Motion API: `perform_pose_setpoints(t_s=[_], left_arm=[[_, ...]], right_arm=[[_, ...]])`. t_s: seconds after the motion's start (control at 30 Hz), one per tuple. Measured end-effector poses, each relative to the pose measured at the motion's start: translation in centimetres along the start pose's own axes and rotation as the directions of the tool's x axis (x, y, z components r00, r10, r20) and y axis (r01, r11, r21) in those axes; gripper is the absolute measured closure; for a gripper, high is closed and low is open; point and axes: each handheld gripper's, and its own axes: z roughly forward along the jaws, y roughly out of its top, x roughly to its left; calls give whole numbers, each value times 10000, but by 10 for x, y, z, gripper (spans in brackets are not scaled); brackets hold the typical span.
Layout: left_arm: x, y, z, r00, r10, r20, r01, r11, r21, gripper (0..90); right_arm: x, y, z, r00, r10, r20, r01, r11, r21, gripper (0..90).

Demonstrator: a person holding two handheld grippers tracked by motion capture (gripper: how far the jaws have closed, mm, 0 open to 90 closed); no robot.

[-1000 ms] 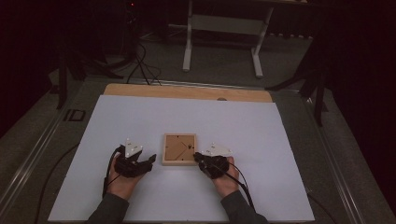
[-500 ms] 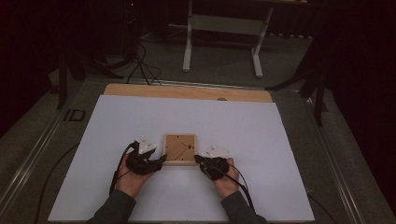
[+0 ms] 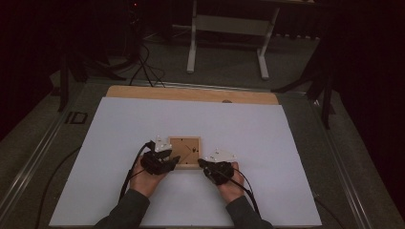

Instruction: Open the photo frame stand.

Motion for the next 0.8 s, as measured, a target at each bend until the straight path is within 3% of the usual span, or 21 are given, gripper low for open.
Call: perform_pose_setpoints(t_s=[0.27, 0.8], left_arm=[[-3, 0, 8, 9996, 238, -150, -234, 9994, 239, 477], [-1, 1, 13, 9999, 144, -7, -143, 9986, 518, 500]], right_arm=[[0, 0, 0, 10000, 6, -19, -6, 10000, -21, 897], [1, -1, 0, 10000, 3, 15, -3, 10000, -33, 897]])
